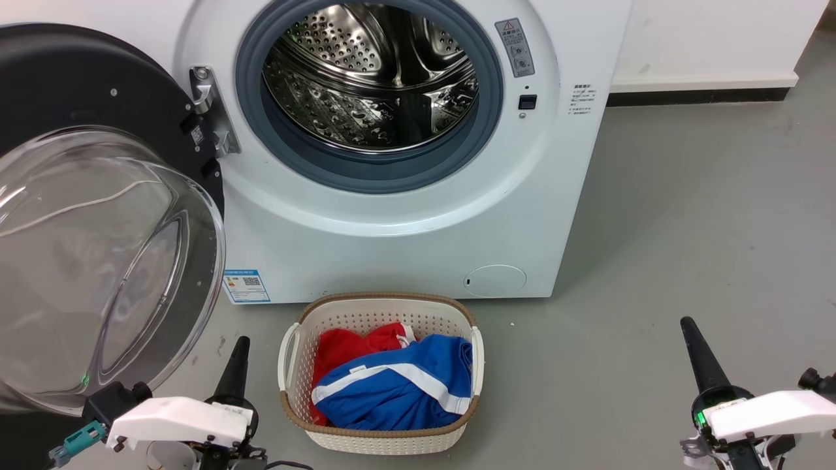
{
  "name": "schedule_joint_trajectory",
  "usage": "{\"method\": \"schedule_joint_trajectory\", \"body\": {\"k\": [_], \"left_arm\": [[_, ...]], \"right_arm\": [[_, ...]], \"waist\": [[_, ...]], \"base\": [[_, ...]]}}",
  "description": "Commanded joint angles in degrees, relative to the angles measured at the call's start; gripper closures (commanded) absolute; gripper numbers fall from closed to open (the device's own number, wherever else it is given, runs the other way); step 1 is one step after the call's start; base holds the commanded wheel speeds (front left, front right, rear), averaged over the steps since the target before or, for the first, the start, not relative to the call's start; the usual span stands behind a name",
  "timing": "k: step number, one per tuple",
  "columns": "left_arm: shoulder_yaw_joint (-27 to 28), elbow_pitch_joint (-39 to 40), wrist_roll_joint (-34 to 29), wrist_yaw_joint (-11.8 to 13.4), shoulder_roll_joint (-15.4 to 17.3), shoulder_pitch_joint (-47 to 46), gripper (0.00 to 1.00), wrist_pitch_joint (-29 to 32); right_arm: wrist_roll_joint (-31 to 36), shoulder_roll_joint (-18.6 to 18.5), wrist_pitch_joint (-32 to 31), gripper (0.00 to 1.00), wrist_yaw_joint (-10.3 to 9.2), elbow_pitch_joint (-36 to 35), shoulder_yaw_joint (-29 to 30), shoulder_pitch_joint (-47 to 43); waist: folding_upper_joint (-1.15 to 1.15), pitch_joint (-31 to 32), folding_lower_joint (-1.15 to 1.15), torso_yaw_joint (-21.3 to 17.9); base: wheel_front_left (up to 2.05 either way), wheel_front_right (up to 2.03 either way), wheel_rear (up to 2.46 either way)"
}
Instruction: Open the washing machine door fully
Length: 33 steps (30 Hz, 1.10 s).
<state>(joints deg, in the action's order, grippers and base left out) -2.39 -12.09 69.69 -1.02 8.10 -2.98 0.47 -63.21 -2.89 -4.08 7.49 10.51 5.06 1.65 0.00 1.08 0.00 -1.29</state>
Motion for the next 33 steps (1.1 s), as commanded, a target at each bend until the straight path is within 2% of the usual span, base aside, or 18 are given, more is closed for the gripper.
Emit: {"method": "schedule_joint_trajectory", "body": {"k": [1,33], "left_arm": [[0.6,0.3,1.1,-0.5,-0.1,-1.5,1.0,0.3],[5.6,-1.1,14.7,-4.3,-3.1,-2.8,1.0,3.7]], "right_arm": [[-1.5,0.0,-0.1,1.0,0.0,-0.2,0.2,1.4],[-18.7,0.0,-1.6,1.0,0.0,2.1,1.0,3.7]], "waist": [[0.0,0.0,0.0,0.0],[0.0,-0.7,0.0,0.7]], "base": [[0.0,0.0,0.0],[0.0,0.0,0.0]]}}
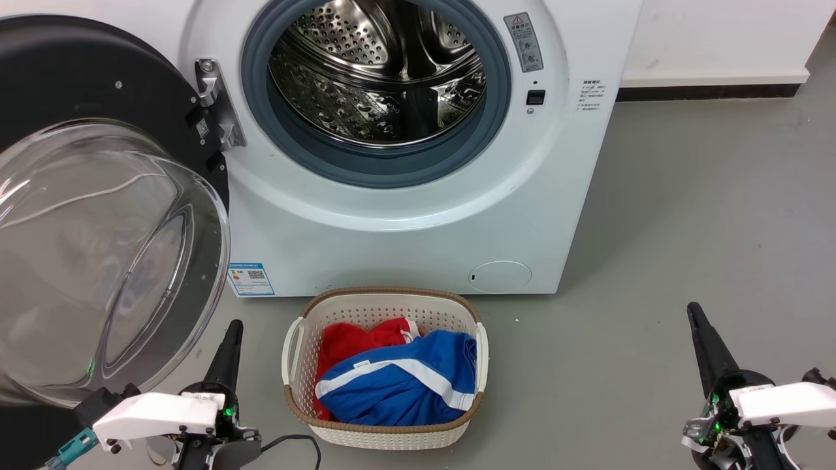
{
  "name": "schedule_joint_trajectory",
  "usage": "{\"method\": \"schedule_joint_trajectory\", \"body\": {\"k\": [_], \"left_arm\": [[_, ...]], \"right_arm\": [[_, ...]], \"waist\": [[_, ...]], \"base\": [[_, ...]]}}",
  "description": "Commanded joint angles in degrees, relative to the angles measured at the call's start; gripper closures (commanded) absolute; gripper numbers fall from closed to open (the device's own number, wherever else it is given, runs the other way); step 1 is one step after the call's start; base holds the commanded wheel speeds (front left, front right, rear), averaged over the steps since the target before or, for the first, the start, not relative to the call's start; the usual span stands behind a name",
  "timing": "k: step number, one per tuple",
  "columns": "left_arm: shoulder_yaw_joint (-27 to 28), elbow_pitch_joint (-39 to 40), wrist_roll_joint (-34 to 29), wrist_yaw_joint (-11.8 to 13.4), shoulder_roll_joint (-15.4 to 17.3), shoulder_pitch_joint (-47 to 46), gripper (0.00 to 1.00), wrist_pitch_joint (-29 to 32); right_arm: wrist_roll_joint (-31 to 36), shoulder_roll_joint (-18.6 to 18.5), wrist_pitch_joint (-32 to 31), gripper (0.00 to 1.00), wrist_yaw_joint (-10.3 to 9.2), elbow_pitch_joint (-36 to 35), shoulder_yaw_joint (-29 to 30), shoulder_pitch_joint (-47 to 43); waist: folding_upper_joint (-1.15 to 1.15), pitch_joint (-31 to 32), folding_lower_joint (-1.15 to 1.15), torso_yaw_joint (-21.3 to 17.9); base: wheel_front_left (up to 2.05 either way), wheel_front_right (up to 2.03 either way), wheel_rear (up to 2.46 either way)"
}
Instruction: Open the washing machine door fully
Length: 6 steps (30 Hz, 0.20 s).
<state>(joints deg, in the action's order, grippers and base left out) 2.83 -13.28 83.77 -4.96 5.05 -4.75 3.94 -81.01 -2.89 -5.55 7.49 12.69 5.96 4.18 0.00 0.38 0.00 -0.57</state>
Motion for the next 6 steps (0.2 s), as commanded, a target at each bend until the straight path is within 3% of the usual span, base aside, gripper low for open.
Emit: {"method": "schedule_joint_trajectory", "body": {"k": [1,6], "left_arm": [[0.5,0.0,1.0,-0.5,-0.1,-1.1,1.0,0.4],[1.2,-0.2,2.8,-1.0,-0.6,-1.2,1.0,0.8]], "right_arm": [[-1.4,0.0,-0.1,1.0,0.0,0.0,0.1,1.2],[-3.6,0.0,-0.4,1.0,0.0,0.3,0.2,1.4]], "waist": [[0.0,0.0,0.0,0.0],[0.0,-0.1,0.0,0.1]], "base": [[0.0,0.0,0.0],[0.0,0.0,0.0]]}}
